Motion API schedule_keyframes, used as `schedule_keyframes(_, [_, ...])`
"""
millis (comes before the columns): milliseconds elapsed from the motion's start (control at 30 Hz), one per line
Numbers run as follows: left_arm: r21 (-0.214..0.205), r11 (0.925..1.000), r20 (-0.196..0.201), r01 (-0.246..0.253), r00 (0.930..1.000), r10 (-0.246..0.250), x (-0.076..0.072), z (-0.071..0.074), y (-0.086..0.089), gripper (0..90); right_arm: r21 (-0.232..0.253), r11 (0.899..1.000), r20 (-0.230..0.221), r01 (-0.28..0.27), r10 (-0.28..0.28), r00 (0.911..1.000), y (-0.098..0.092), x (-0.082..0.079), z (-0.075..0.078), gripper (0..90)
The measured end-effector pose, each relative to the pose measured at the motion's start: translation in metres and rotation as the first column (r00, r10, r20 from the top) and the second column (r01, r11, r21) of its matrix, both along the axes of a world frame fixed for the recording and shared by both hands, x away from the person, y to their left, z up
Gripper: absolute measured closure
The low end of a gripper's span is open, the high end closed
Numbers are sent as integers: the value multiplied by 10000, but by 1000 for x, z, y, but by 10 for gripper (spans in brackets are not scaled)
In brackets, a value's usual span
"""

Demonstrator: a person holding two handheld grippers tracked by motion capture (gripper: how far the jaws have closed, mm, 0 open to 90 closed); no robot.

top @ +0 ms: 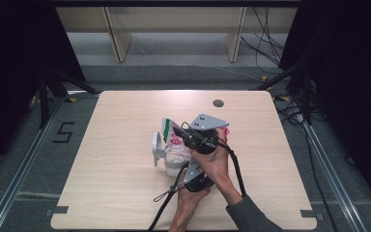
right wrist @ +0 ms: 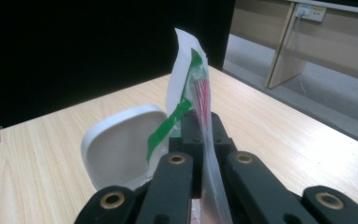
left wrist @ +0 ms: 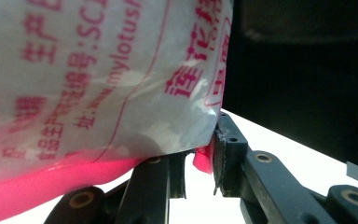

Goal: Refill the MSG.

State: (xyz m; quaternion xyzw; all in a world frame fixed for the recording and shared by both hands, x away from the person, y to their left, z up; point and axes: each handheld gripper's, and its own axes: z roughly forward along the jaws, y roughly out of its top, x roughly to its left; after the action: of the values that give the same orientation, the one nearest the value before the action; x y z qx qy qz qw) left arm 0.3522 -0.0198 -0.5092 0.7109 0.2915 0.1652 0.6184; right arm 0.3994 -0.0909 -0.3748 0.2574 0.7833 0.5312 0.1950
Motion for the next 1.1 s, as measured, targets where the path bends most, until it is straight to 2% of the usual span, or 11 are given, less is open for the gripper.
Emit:
schedule_keyframes(33, [-984, 9949, -202, -235, 9996, 217, -1, -1, -6, 764, 69, 10000, -254, -6, 8, 9997, 1, -1, 0, 900])
schedule_keyframes(133, [-1049, 9942, -198, -226, 9996, 206, -2, 0, -6, 765, 234, 9997, -55, -41, 42, 10000, 0, -1, 1, 900])
schedule_keyframes(167, [-43, 10000, 39, 30, 10000, -30, 0, 1, 1, 765, 118, 9999, -180, -8, 10, 9998, 0, -2, 1, 900])
schedule_keyframes(200, [-77, 10000, 51, 18, 10000, -18, 0, 1, 1, 764, 10, 10000, 28, 17, -17, 10000, 1, -1, 1, 900])
schedule_keyframes(233, [-65, 10000, 38, -4, 10000, 4, -1, 0, 0, 764, 123, 9998, -269, 138, -135, 9995, 3, -3, -1, 900])
schedule_keyframes(267, [-1004, 9947, -153, -225, 9997, 211, -2, -1, -5, 764, 54, 9999, -235, 108, -107, 9997, 2, -2, 0, 900])
schedule_keyframes(333, [-1087, 9938, -154, -242, 9996, 226, -2, 0, -5, 765, 42, 10000, -18, -42, 42, 10000, 1, -1, 1, 900])
schedule_keyframes(467, [-832, 9962, -109, -258, 9996, 250, -2, -1, -4, 764, -33, 9998, -174, 201, -202, 9996, 4, -2, -1, 900])
schedule_keyframes(533, [-926, 9952, -79, -311, 9995, 305, -2, 0, -4, 765, -112, 9999, 25, 90, -89, 10000, 3, -1, 0, 900])
schedule_keyframes(867, [-1169, 9928, -1, -261, 9997, 262, 1, 1, -5, 766, 20, 10000, -37, 35, -35, 10000, 6, 0, 0, 900])
schedule_keyframes(1100, [-1027, 9942, 15, -308, 9995, 311, -1, 2, -4, 765, 209, 9997, -149, 81, -77, 9999, 4, 0, 1, 900])
